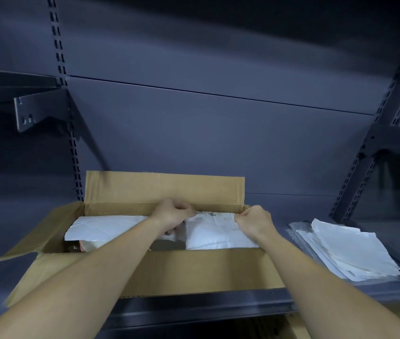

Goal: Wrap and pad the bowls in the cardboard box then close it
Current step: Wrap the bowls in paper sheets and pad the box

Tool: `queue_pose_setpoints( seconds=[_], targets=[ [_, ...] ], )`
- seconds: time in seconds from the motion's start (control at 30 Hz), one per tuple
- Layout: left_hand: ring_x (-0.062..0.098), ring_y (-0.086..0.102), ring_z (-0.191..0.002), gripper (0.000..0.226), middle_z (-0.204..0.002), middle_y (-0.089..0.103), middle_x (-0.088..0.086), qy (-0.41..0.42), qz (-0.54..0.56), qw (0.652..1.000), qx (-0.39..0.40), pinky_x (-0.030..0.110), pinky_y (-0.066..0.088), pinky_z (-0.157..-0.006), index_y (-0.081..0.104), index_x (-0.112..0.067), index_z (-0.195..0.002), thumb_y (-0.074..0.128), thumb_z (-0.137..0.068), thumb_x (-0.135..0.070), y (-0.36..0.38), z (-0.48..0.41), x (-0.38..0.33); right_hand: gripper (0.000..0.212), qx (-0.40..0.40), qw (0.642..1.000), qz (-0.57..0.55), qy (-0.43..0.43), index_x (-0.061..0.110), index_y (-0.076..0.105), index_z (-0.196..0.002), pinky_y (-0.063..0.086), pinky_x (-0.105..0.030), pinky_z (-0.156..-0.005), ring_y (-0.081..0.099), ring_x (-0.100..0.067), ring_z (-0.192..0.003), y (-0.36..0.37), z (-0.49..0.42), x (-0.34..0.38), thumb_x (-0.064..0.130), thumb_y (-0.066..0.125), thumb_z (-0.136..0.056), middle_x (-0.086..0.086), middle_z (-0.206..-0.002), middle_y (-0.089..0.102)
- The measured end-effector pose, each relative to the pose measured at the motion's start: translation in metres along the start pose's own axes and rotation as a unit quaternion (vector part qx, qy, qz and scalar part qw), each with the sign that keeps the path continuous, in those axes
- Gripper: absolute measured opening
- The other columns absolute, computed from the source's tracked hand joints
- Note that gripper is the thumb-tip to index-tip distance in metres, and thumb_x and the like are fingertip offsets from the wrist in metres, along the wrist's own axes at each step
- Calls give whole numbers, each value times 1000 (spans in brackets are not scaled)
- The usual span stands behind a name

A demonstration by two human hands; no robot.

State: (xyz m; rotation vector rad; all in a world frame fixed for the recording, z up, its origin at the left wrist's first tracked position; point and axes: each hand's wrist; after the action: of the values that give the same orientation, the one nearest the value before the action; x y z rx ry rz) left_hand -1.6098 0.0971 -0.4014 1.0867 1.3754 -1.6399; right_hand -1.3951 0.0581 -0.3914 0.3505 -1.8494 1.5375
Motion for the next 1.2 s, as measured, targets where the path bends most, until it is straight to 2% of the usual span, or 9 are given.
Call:
queue_pose_setpoints(
  seconds=[0.1,0.27,0.47,0.63,0.77,0.83,0.9,1.07,1.2],
  targets=[
    [10,38,-41,24,-78,53,5,-17,8,998,62,21,27,-37,68,-23,-109,74,-85,-24,-9,1,-2,42,6,1000,-5,10,16,28,-50,26,-28,-53,30,-18,-52,3,-5,0,13,53,-83,2,-50,29],
    [8,40,-50,29,-70,48,1,-50,-8,994,100,20,29,-37,67,-20,-111,74,-84,-15,-13,3,-5,40,7,999,-44,32,17,30,-50,34,-32,-57,58,-30,-60,5,-9,1,18,54,-82,2,-51,34],
    [12,31,-45,4,-58,40,3,-82,-23,996,41,18,24,-36,68,-7,-83,65,-85,-10,-5,-6,-1,32,51,998,-11,39,21,31,-51,27,-32,-58,31,-18,-58,-3,-3,4,23,52,-74,4,-52,31],
    [11,34,-44,16,-61,43,2,-46,-30,998,28,19,28,-38,62,-13,-74,63,-89,-13,0,-10,-1,41,39,999,-10,29,19,30,-51,29,-29,-55,31,-16,-50,-2,-3,3,23,56,-83,5,-48,29],
    [8,54,-69,26,-92,64,-6,31,-89,996,-7,19,39,-51,67,-19,-110,69,-88,-35,-2,-10,-1,33,34,999,-18,3,14,38,-62,26,-29,-53,32,-15,-56,2,-2,4,20,52,-91,1,-61,36],
    [9,59,-92,37,-108,64,-8,55,-76,995,-15,17,41,-66,64,-20,-117,70,-87,-40,-4,-6,-2,20,44,999,13,-12,7,58,-93,30,-27,-53,43,-15,-70,2,2,6,24,48,-96,-5,-86,56],
    [7,55,-107,45,-114,60,-12,96,-135,986,-30,19,41,-83,62,-24,-121,70,-85,-48,-7,-3,1,34,43,997,55,-20,4,53,-123,34,-25,-57,49,-18,-88,4,6,9,26,45,-100,-9,-118,58],
    [12,46,-126,66,-132,54,-16,215,-304,927,38,37,42,-104,58,-37,-129,57,-73,-74,-11,1,13,22,42,991,126,-33,8,53,-101,32,-15,-54,49,-11,-76,12,-3,7,28,45,-100,-4,-107,53],
    [12,42,-131,56,-142,49,-17,218,-399,886,94,39,38,-106,51,-40,-136,54,-86,-64,-4,3,12,40,42,986,148,-58,3,48,-131,39,-27,-87,50,-24,-114,19,-6,7,28,48,-100,-13,-139,45]
  ],
)
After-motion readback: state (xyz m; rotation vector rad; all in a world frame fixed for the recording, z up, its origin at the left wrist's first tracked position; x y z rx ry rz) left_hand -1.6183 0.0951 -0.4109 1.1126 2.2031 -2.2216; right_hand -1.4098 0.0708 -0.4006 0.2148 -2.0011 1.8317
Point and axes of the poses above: each hand's wrist, its own z-axis away from the middle knuckle, its own y-axis out of the palm, x = y × z
